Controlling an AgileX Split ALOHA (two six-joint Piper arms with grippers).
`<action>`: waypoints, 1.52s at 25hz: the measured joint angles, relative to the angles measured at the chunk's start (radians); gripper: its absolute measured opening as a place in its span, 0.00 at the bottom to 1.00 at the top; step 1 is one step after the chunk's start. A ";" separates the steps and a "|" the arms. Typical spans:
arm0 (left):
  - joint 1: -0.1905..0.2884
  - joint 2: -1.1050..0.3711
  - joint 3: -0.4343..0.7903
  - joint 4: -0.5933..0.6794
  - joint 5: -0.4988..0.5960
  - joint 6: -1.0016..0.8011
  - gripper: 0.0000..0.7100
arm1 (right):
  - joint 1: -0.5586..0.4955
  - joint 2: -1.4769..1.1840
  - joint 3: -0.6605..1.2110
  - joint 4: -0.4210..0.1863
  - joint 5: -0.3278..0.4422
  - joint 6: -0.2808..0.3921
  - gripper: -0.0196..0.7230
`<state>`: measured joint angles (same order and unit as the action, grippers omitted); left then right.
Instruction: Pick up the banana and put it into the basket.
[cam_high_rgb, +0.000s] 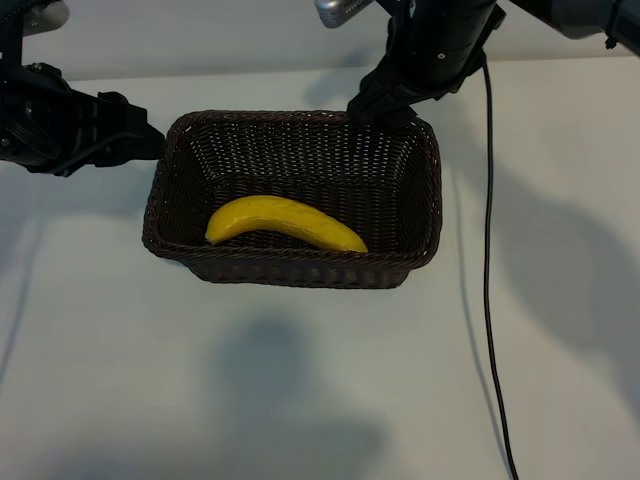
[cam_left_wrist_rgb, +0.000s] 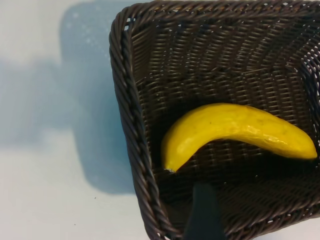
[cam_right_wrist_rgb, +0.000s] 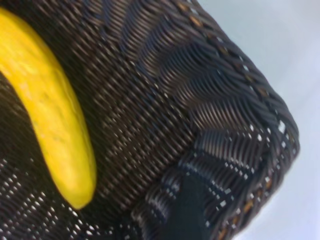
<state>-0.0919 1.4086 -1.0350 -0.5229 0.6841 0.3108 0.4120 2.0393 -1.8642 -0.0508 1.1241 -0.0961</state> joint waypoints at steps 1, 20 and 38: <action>0.000 0.000 0.000 0.000 0.000 0.000 0.83 | -0.001 -0.001 0.000 0.000 0.012 0.001 0.84; 0.000 0.000 0.000 0.000 -0.016 0.000 0.83 | -0.002 -0.101 -0.022 0.018 0.096 0.025 0.84; 0.000 0.000 0.000 0.000 -0.016 0.000 0.83 | -0.002 -0.101 -0.022 0.051 0.096 0.026 0.84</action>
<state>-0.0919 1.4086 -1.0350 -0.5229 0.6678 0.3108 0.4101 1.9383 -1.8866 0.0000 1.2197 -0.0706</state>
